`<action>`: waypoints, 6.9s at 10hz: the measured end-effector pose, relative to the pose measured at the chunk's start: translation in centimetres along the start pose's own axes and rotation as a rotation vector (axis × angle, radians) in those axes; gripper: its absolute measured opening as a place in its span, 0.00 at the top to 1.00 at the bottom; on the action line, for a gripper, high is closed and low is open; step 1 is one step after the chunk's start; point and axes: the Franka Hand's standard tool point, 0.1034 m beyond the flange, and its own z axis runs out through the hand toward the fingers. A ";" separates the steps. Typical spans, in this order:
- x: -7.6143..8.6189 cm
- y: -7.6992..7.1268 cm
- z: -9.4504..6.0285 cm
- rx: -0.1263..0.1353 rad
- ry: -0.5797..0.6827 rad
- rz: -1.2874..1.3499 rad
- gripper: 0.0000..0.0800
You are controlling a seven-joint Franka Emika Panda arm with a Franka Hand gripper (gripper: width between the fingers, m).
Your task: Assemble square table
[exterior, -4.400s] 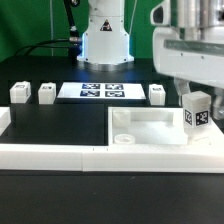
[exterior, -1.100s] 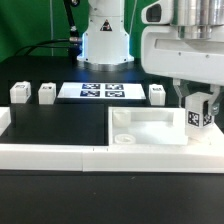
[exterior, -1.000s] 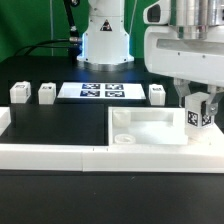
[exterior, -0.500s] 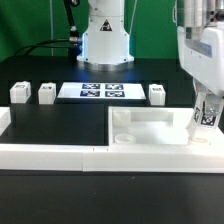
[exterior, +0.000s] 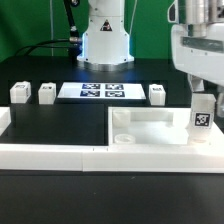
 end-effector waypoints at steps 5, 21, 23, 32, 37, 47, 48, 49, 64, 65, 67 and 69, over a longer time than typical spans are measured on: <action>0.1 0.0 0.0 0.000 0.001 -0.366 0.19; 1.3 0.6 0.4 0.000 0.068 0.082 0.63; 1.5 0.7 0.5 0.023 0.021 0.330 0.63; 2.4 1.4 1.0 0.052 0.056 -0.373 0.19; 2.3 1.1 0.4 -0.010 0.077 -1.052 0.19; 1.2 0.8 0.8 -0.007 0.065 -0.474 0.64; 0.8 0.8 0.8 -0.013 0.082 -0.327 0.64; 0.5 0.8 0.8 -0.020 0.088 -0.166 0.64; 1.8 1.0 1.2 0.084 0.022 -0.149 0.19; 1.8 0.8 0.9 0.077 0.033 -0.288 0.19; 1.9 -0.5 -0.1 0.042 0.019 -0.786 0.19; 2.2 -0.6 0.1 0.028 0.011 -0.898 0.19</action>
Offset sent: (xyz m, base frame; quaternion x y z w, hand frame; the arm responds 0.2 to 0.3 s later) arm 0.0000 0.0000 0.0000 0.0000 0.0000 -0.1296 0.9916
